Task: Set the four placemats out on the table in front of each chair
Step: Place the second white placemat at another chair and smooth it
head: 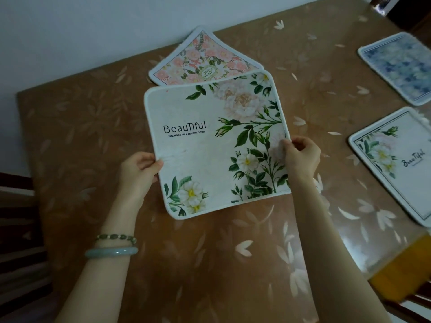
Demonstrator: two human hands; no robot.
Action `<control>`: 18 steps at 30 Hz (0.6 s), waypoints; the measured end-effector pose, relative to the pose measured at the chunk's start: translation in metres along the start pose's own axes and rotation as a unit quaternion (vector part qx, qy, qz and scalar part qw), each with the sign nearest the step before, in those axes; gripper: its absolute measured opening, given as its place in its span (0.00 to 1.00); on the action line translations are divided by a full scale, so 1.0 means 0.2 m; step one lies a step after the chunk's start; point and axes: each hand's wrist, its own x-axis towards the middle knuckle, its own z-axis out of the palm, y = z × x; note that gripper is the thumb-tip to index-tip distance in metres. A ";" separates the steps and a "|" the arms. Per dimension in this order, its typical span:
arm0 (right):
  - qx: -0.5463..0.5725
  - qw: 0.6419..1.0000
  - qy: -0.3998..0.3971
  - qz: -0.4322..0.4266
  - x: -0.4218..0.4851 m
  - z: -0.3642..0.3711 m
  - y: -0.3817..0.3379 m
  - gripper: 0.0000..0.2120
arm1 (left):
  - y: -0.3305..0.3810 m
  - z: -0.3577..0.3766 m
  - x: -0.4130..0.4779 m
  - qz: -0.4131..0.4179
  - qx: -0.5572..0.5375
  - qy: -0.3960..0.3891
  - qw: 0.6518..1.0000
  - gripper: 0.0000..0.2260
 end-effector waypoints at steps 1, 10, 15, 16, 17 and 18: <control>0.002 1.000 0.004 -0.005 -0.05 -0.04 -0.01 0.04 | 0.00 -0.03 -0.06 0.002 -0.008 -0.003 1.000 0.09; 0.019 0.998 0.039 -0.054 -0.52 -0.46 0.01 0.05 | -0.01 -0.28 -0.61 0.034 -0.028 -0.054 0.998 0.06; 0.025 0.997 0.050 -0.055 -0.71 -0.63 0.09 0.03 | -0.05 -0.37 -0.84 0.042 -0.015 -0.069 0.997 0.07; 0.026 0.997 0.050 -0.055 -0.73 -0.67 0.10 0.02 | -0.07 -0.38 -0.88 0.040 -0.015 -0.074 0.996 0.07; 0.023 0.997 0.050 -0.055 -0.75 -0.69 0.11 0.02 | -0.08 -0.38 -0.91 0.034 -0.017 -0.078 0.996 0.07; 0.016 0.997 0.051 -0.056 -0.77 -0.72 0.13 0.02 | -0.10 -0.38 -0.94 0.026 -0.021 -0.080 0.996 0.07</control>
